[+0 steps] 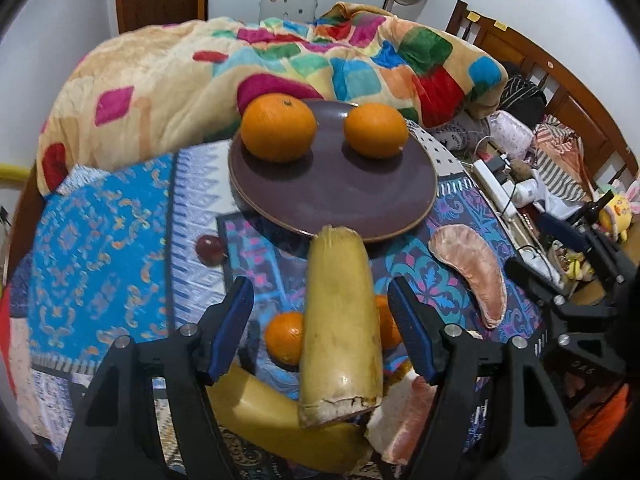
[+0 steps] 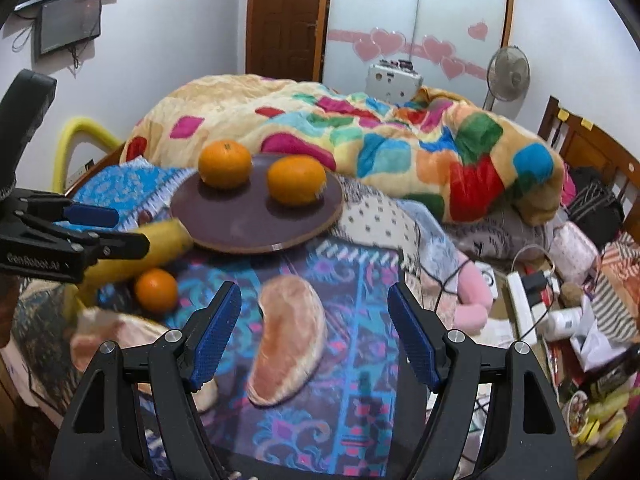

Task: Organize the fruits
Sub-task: 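Grasp a yellow cylindrical vegetable with the left tool while the right tool grasps a pomelo segment, then lower the yellow vegetable between the oranges with the left tool while the right holds the pomelo, then place the pomelo segment on the plate rim with the right tool, then grasp a second yellow vegetable with the left tool while the right tool grasps another pomelo segment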

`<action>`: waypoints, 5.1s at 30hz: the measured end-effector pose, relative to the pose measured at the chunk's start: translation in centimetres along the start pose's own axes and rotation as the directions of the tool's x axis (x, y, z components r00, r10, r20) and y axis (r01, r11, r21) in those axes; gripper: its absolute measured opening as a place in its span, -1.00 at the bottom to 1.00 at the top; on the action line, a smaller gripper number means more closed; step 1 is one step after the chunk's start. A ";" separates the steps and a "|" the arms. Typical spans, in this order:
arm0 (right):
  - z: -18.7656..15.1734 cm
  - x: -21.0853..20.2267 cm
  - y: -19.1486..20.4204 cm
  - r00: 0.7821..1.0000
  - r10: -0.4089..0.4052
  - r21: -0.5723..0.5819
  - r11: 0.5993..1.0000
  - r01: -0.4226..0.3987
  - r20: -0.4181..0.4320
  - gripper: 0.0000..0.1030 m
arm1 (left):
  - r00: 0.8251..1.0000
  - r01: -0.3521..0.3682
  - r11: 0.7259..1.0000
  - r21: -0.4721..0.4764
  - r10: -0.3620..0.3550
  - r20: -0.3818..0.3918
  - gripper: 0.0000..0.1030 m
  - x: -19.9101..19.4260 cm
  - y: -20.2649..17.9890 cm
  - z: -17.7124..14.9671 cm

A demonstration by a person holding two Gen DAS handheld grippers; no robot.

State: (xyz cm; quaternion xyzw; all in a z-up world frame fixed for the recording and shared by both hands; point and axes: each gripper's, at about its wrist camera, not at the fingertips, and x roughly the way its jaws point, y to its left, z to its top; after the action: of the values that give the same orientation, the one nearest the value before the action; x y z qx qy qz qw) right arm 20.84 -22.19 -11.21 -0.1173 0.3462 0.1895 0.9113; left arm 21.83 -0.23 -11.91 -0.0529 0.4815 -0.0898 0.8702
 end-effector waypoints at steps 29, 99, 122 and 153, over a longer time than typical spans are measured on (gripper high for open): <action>-2.1 3.5 1.4 0.992 0.083 -0.037 0.996 -0.086 -0.096 -0.21 | 1.000 0.022 0.999 0.048 -0.023 0.011 -0.26 1.1 -0.9 -0.4; 6.0 5.0 1.0 0.990 0.093 -0.033 0.995 -0.090 0.101 -0.22 | 0.987 -0.033 0.999 0.041 0.026 0.159 -0.03 1.4 0.6 9.0; 6.5 4.2 1.9 0.997 0.066 -0.038 0.997 -0.064 0.050 -0.14 | 0.983 -0.096 0.994 0.050 0.087 0.163 0.19 -1.8 3.3 3.7; -2.7 -2.4 3.9 0.990 0.139 0.047 0.989 -0.140 0.032 0.26 | 0.977 -0.157 0.986 0.062 0.146 0.153 0.68 -3.6 0.8 -8.2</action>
State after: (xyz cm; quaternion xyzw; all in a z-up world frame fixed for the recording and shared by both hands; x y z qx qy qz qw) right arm 15.95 -20.29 -11.94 -0.0677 0.3452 0.2458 0.9032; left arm 13.15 1.25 -13.44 0.0096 0.4149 -0.0365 0.9091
